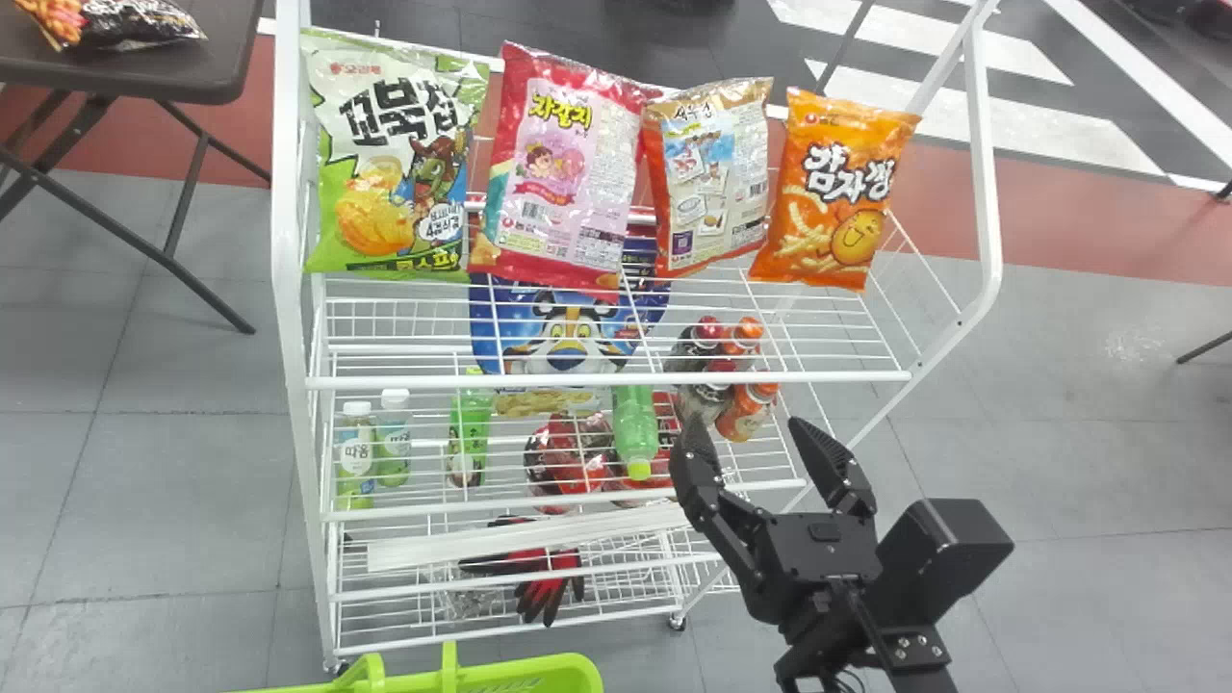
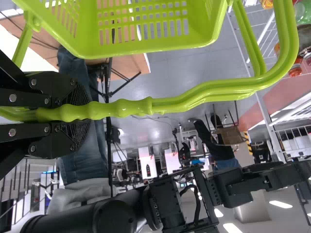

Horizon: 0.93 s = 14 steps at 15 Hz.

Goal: Hold basket handle with left hand then pick Saewookkang with right hand and place into basket

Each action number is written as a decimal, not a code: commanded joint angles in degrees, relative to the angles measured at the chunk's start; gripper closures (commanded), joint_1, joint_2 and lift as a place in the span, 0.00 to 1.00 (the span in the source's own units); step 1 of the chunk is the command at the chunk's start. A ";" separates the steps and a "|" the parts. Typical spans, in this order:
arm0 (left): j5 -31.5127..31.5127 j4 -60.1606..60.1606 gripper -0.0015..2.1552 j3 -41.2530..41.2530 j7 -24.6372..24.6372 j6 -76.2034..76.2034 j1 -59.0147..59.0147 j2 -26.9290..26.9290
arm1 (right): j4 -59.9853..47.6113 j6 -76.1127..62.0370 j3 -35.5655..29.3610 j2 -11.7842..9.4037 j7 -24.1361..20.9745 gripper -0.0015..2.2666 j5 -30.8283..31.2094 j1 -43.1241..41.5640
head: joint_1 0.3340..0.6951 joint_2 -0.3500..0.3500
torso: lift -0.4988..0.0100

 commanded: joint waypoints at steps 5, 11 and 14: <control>0.00 0.30 0.82 0.09 -0.19 -0.86 0.09 0.00 | 0.00 0.00 0.25 -0.01 0.10 0.06 0.00 -0.09 | 1.00 0.00 | 0.94; 0.00 0.21 0.82 0.18 -0.54 -1.39 0.27 0.00 | 1.67 1.23 0.25 0.61 0.63 0.06 -0.44 -4.83 | 1.00 0.00 | 0.94; -0.09 0.21 0.82 0.35 -0.90 -2.09 1.23 0.18 | 5.54 6.86 0.17 0.61 0.63 0.06 -0.35 -13.27 | 1.00 0.00 | 0.94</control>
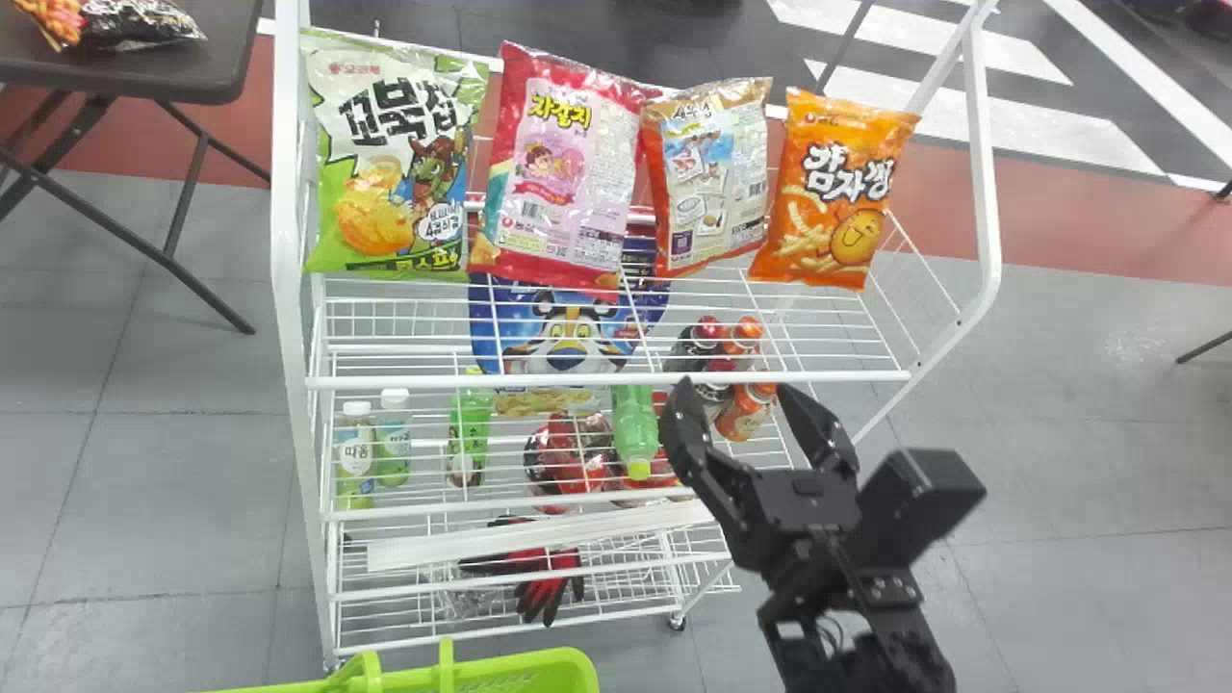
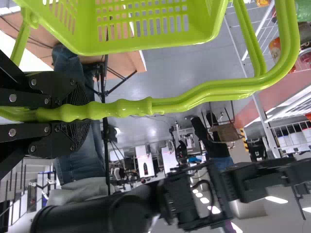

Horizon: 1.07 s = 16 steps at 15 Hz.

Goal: Hold basket handle with left hand then pick Saewookkang with right hand and place into basket

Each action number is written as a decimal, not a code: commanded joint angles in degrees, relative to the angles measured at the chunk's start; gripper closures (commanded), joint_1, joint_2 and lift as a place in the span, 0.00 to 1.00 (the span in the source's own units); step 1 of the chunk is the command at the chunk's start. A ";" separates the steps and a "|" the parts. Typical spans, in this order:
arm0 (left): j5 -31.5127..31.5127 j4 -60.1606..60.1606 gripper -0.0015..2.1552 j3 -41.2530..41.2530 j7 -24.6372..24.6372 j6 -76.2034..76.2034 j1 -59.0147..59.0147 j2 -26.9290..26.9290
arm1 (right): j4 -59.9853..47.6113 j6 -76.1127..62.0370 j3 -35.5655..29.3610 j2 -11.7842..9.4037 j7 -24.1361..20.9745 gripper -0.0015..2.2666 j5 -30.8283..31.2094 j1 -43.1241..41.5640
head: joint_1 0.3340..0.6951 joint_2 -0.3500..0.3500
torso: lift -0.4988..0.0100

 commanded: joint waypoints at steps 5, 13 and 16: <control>-0.26 -0.38 0.82 1.17 -0.29 -0.86 1.83 0.06 | 14.90 5.63 -0.42 -1.48 0.99 0.06 0.72 -21.27 | 1.00 0.00 | 0.94; -0.44 0.76 0.82 2.40 -0.29 -1.22 1.30 -0.02 | 38.28 8.45 -0.16 -4.38 3.71 0.06 0.81 -43.51 | 1.00 0.00 | 0.94; -0.52 1.38 0.82 2.58 -0.29 -1.22 1.13 -0.11 | 46.10 8.09 0.46 -4.38 6.09 0.06 0.90 -50.10 | 1.00 0.00 | 0.94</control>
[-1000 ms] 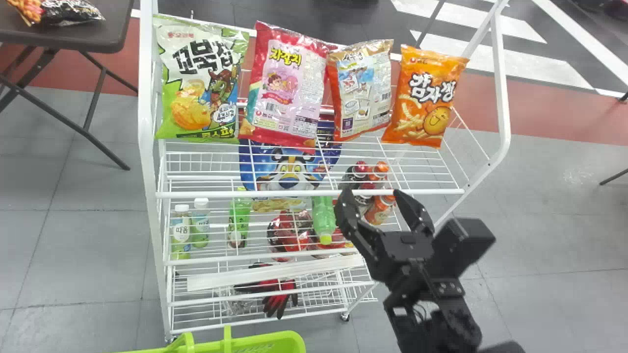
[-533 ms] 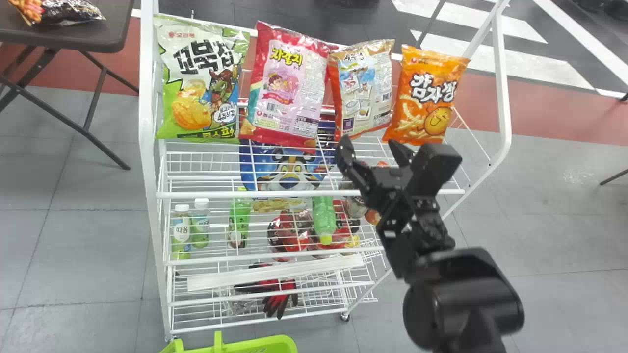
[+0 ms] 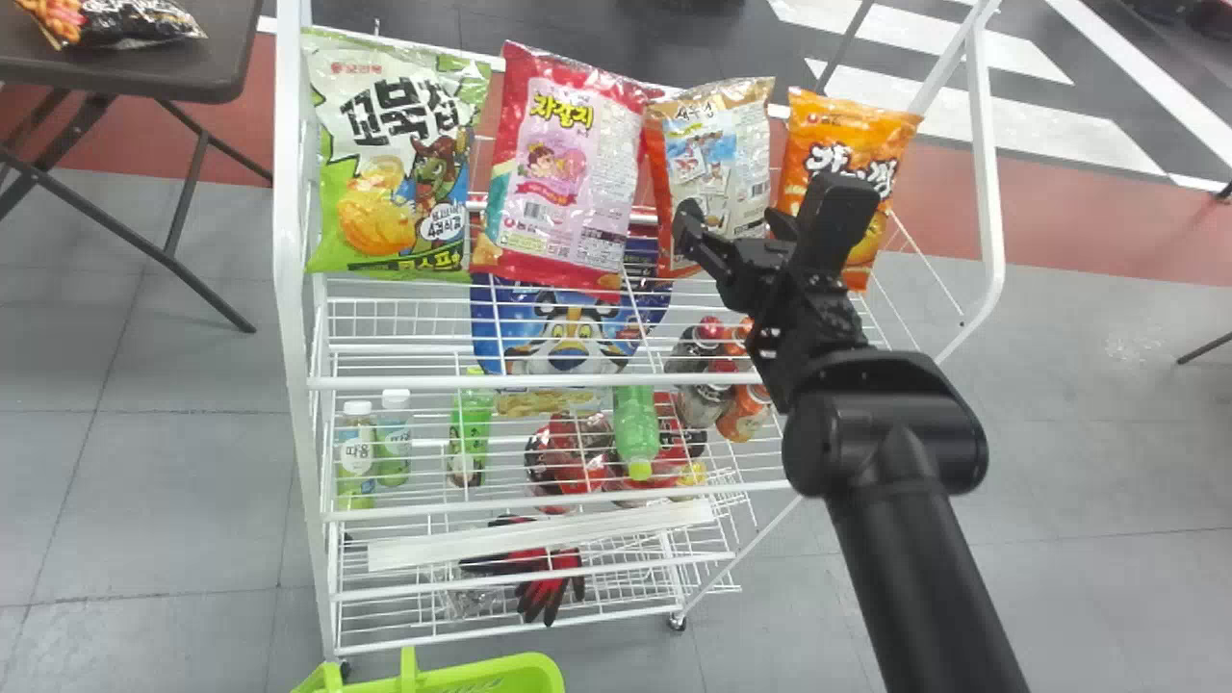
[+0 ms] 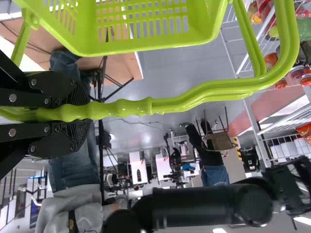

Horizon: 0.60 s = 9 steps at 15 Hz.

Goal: Hold basket handle with left hand then pick Saewookkang with right hand and place into basket

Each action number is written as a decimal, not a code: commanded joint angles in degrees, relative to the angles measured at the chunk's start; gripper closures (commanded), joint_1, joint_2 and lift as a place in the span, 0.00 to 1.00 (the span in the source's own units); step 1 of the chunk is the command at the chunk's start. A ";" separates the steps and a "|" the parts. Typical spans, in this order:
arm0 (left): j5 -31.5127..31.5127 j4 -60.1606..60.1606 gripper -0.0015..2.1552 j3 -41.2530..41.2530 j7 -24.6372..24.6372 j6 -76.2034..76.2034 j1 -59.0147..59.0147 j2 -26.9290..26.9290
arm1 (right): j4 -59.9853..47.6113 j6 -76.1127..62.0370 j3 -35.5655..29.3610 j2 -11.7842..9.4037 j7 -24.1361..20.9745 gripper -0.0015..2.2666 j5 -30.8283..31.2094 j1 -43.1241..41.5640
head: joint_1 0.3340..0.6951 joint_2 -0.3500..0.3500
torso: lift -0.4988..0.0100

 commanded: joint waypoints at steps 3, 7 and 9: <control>0.06 0.30 0.82 0.67 -0.44 0.00 0.12 -0.11 | 9.23 -1.29 1.08 0.01 1.27 0.06 0.54 -7.11 | 1.00 0.00 | 0.94; 0.06 0.56 0.82 0.67 -0.61 -0.35 0.21 -0.28 | 15.39 -3.40 1.70 -0.17 1.71 0.06 1.50 -10.72 | 1.00 0.00 | 0.94; 0.06 0.91 0.82 0.67 -0.79 -0.70 0.21 -0.19 | 18.55 -4.45 1.88 -0.43 2.41 0.06 2.12 -12.91 | 1.00 0.00 | 0.94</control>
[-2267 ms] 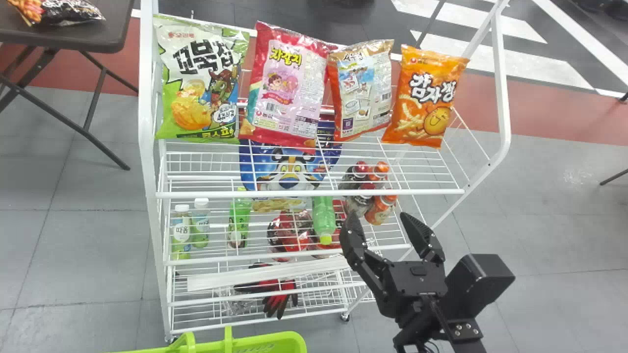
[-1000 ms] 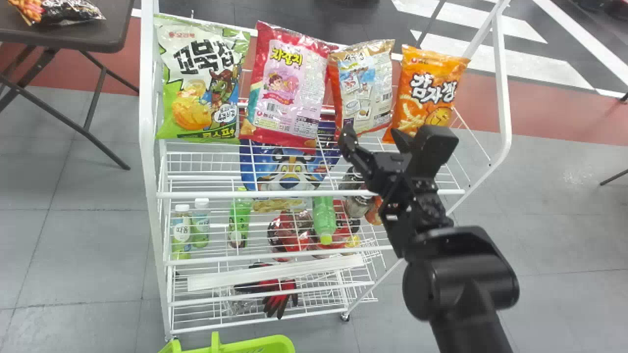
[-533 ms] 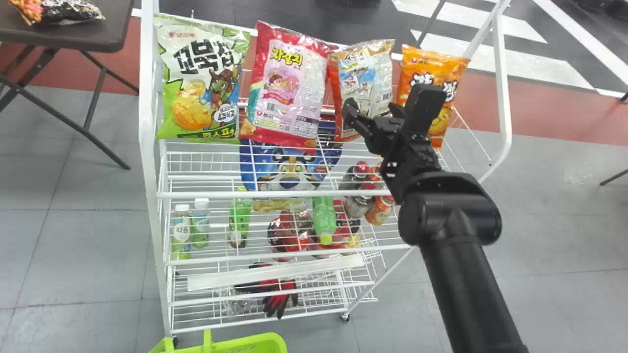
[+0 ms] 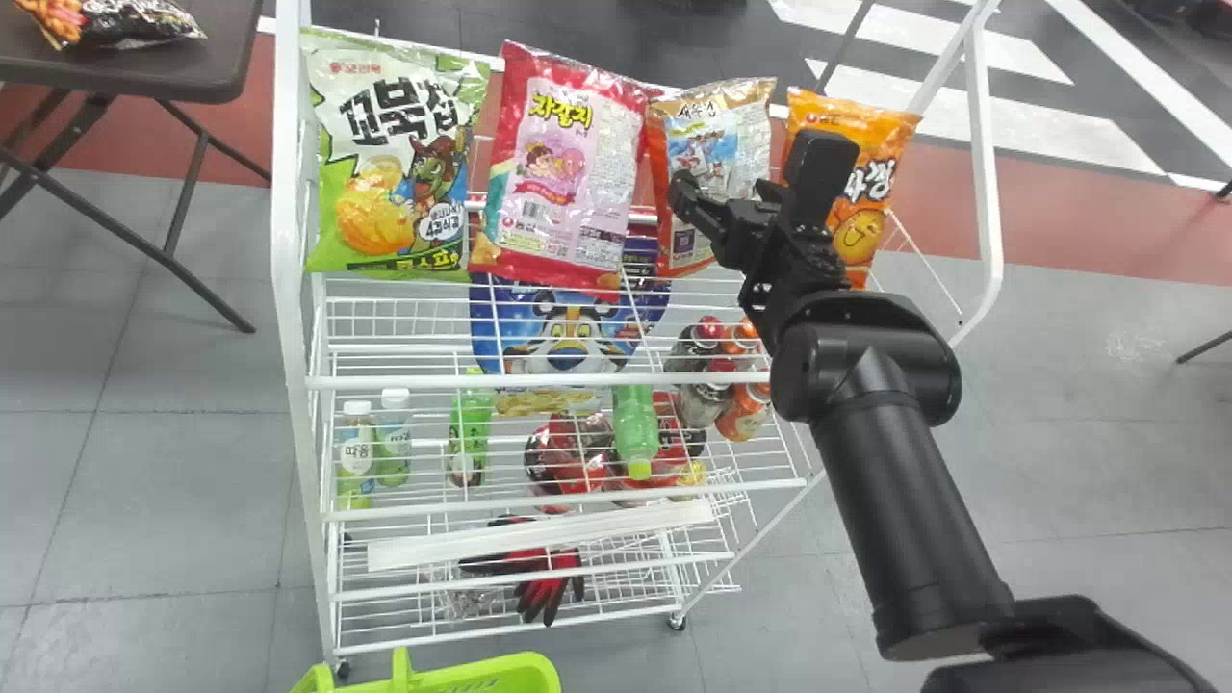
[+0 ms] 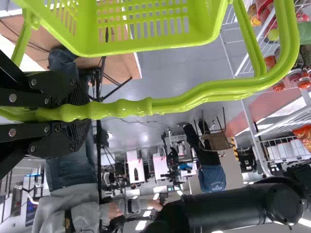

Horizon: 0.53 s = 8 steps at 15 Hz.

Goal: Hold basket handle with left hand then pick Saewookkang with right hand and place into basket

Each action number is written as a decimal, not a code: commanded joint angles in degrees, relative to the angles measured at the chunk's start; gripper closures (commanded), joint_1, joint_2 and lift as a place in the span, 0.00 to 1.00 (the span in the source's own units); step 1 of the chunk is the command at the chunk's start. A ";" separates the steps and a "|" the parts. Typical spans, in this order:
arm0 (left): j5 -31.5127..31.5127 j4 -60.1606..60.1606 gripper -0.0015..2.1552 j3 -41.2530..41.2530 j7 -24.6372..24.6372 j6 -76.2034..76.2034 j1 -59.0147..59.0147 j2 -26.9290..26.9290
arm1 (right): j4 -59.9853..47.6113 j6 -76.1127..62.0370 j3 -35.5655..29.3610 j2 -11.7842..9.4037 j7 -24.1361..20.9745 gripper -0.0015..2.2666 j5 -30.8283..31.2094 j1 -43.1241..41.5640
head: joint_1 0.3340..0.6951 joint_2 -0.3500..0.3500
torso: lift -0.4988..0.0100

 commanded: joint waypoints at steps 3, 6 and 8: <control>0.00 0.52 0.82 0.00 -0.59 -0.55 0.18 0.11 | 9.13 -1.48 0.16 -0.09 2.46 0.05 0.43 -5.75 | 1.00 0.00 | 0.94; 0.18 0.70 0.82 0.53 -1.47 -1.43 0.53 0.20 | 15.02 -6.58 0.25 -0.09 5.72 0.05 -0.18 -8.39 | 1.00 0.00 | 0.94; 0.44 1.58 0.82 0.62 -1.73 -3.02 0.53 0.11 | 15.64 -6.76 0.25 0.00 7.30 0.18 -0.01 -8.39 | 1.00 0.00 | 0.94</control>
